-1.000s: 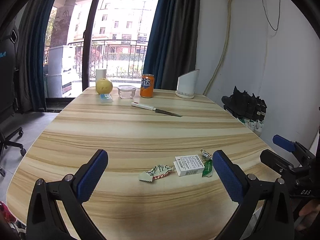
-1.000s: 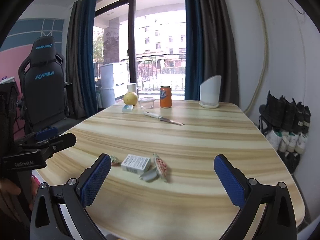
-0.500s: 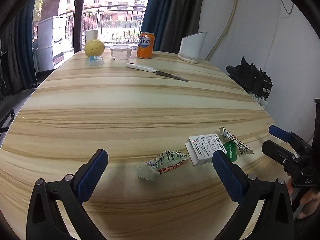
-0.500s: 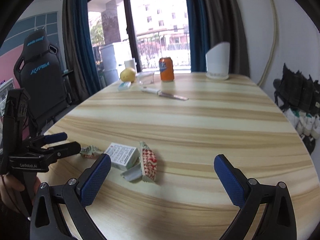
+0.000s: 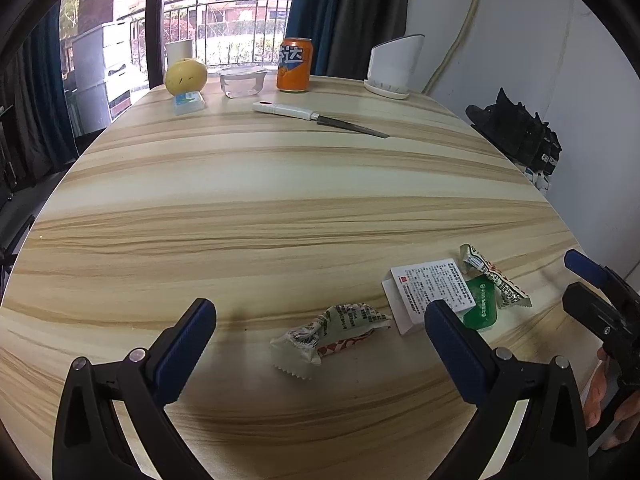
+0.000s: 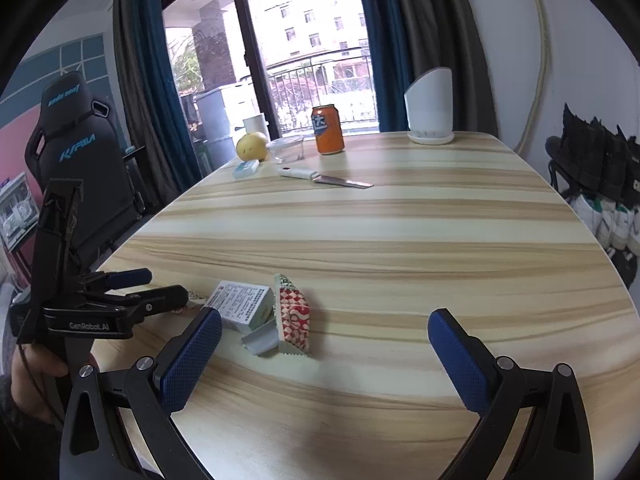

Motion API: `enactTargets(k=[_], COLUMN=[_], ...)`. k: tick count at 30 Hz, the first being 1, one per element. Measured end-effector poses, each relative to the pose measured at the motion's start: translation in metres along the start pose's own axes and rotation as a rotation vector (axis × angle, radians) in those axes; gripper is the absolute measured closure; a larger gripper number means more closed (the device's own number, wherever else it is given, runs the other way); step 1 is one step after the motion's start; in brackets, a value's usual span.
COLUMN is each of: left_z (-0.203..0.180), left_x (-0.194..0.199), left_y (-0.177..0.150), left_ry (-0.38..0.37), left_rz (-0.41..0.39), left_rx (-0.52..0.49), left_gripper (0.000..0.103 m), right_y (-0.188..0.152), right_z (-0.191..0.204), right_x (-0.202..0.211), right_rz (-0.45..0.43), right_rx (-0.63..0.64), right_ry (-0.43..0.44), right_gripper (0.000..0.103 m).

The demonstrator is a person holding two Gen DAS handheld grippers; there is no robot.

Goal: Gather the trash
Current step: 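Grasp the white-and-red candy wrapper with the left gripper and lift it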

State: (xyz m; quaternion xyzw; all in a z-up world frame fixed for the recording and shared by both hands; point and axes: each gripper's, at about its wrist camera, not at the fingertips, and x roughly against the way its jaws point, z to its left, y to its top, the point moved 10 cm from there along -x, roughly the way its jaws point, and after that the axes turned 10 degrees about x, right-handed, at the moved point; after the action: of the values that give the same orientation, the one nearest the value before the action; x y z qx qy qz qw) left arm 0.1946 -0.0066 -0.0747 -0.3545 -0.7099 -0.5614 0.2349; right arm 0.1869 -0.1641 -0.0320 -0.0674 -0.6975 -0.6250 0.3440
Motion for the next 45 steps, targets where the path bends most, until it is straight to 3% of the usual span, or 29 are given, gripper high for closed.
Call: enactTargets(k=[8,15,21,29,36,45], left_z=[-0.001,0.003,0.0,-0.003,0.008,0.006], left_x=[-0.015,-0.019,-0.013,-0.011,-0.013,-0.01], left_y=[-0.003,-0.001,0.001,-0.001,-0.005,-0.008], left_ry=[0.045,0.044,0.051,0.031,0.037,0.028], left_rz=[0.062,0.086,0.076,0.092,0.11,0.122], left_rx=[-0.015,0.031,0.035,0.026,0.045,0.038], left_gripper=[0.001,0.002,0.017,0.018,0.055,0.067], right_y=[-0.002,0.001,0.0,0.0,0.001,0.0], right_z=[-0.001,0.0,-0.003,-0.004,-0.006,-0.004], right_x=[0.005,0.01,0.012,0.012,0.013,0.013], right_rz=[-0.006,-0.022,-0.028,-0.028,-0.032,-0.031], right_rx=[-0.02,-0.021,-0.025,-0.026,-0.031,-0.024], right_ry=[0.014,0.022,0.019,0.015,0.012,0.009], right_gripper=[0.0,0.0,0.0,0.0,0.0,0.0])
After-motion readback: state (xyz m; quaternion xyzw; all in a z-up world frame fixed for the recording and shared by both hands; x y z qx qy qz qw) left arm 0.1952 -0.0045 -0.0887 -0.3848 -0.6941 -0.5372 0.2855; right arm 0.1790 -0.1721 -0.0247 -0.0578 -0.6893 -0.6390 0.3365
